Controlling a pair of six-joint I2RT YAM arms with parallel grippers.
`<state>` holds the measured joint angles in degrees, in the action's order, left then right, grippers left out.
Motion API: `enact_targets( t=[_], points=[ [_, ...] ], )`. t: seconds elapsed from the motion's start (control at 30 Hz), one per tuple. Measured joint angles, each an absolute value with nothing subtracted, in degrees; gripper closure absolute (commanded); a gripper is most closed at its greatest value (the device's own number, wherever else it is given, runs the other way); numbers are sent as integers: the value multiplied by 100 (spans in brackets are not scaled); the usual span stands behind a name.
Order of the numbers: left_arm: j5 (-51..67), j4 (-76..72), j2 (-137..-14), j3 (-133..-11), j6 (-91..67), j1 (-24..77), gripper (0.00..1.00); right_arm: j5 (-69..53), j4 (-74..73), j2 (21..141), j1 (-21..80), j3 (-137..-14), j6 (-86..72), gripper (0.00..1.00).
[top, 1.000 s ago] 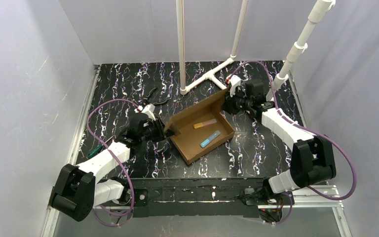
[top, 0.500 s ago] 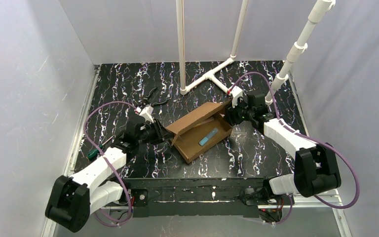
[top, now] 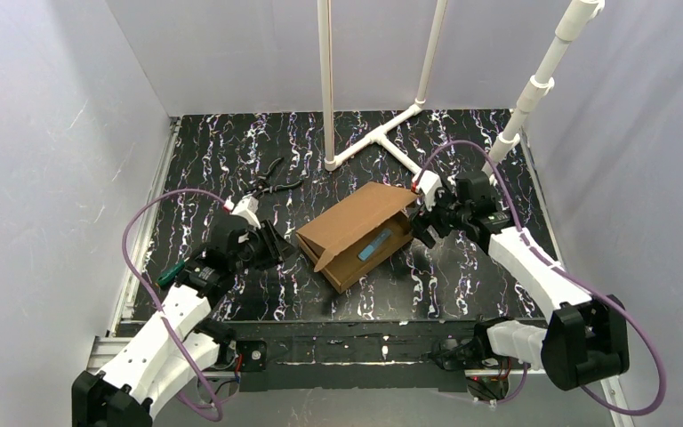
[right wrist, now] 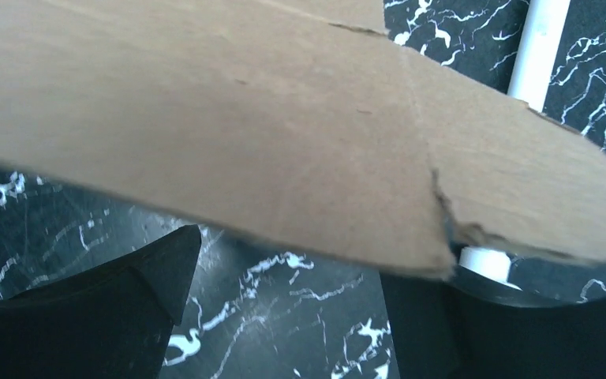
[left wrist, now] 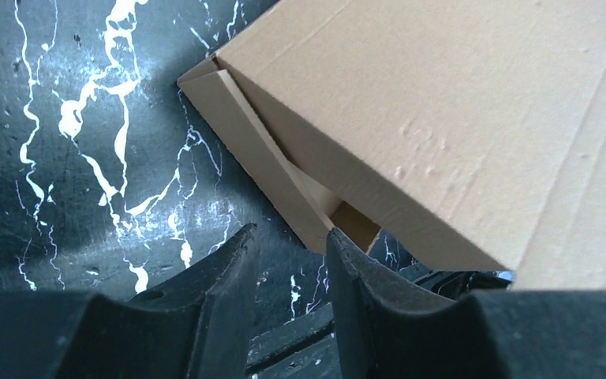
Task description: Fold the paper box
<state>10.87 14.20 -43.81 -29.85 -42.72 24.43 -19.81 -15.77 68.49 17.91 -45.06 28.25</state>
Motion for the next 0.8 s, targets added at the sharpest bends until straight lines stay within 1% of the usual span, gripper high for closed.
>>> enact_targets(
  t=[0.07, 0.13, 0.23, 0.37, 0.47, 0.67, 0.8],
  points=[
    [1107, 1503, -4416, -3129, -4167, 2434, 56, -1955, -1846, 6665, 1754, -4488, 3124, 9],
    [1216, 1503, -4525, -3343, -4014, 2432, 56, -1911, -2185, 6414, 1684, -4392, 3535, 8],
    [1610, 1380, -4910, -3817, -3739, 2421, 61, -1813, -2764, 6027, 1564, -4259, 4075, 8],
    [2327, 1140, -5826, -4657, -3516, 2497, 66, -1717, -3535, 5507, 1404, -4224, 4626, 8],
    [2550, 1002, -6375, -4976, -3395, 2853, 67, -1638, -3959, 5192, 1264, -4224, 4917, 8],
    [2440, 1004, -7380, -5017, -3107, 4143, 68, -1415, -4436, 5013, 851, -4233, 5120, 9],
    [2161, 1004, -8230, -4947, -2941, 4425, 68, -1428, -4641, 5000, 683, -4372, 5076, 10]
  ],
)
